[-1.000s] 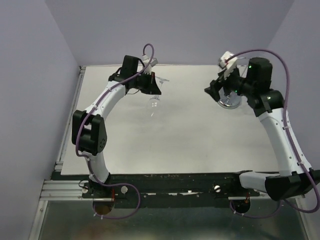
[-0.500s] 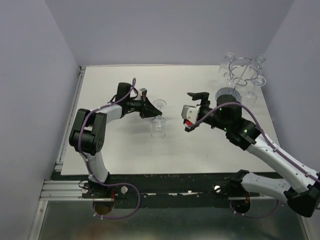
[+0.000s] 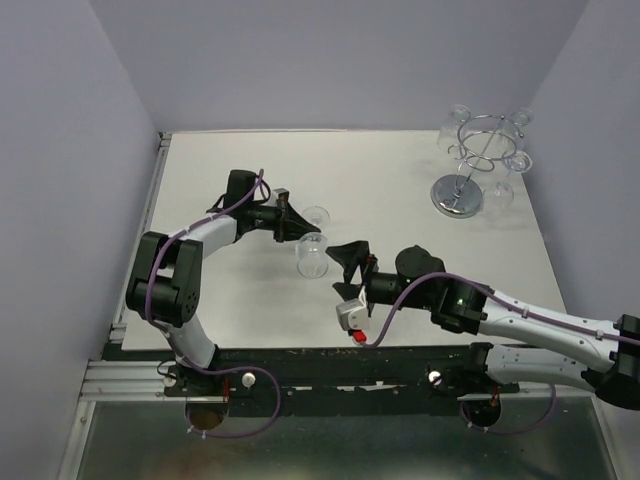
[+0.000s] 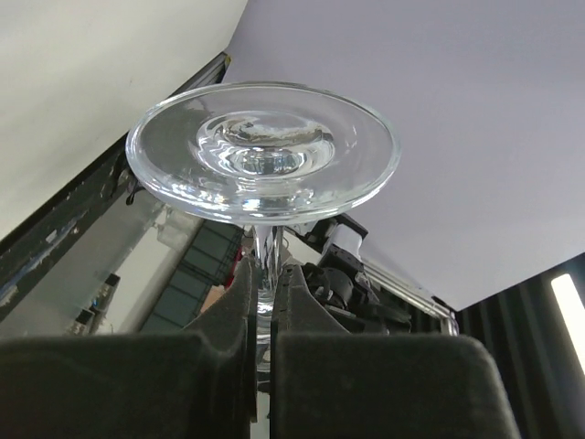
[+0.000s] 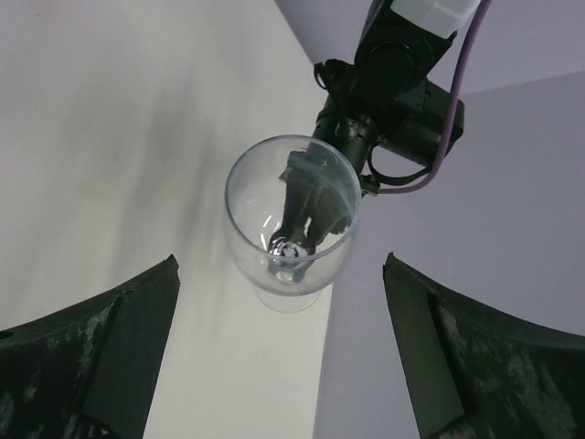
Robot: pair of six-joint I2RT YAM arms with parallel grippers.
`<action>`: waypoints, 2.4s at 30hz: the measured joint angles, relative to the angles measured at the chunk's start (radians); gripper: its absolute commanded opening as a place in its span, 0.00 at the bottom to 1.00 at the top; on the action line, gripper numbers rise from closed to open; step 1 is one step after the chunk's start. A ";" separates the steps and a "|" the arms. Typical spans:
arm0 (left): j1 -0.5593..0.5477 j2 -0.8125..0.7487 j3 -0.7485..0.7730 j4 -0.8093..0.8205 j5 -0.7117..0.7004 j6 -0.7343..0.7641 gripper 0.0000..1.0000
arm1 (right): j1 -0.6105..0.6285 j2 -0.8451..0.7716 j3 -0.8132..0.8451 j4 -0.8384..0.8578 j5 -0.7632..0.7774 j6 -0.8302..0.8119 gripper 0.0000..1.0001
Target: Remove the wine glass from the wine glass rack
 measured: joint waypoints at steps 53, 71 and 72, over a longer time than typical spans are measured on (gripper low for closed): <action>0.220 -0.174 -0.109 -0.209 -0.102 0.077 0.99 | 0.006 0.462 0.468 -0.108 -0.009 0.231 0.54; 0.598 -0.399 -0.335 -0.287 -0.225 0.232 0.99 | -0.318 0.971 1.201 -0.267 -0.058 0.767 0.53; 0.624 -0.407 -0.349 -0.283 -0.225 0.230 0.99 | -0.326 0.997 1.221 -0.269 -0.060 0.796 0.52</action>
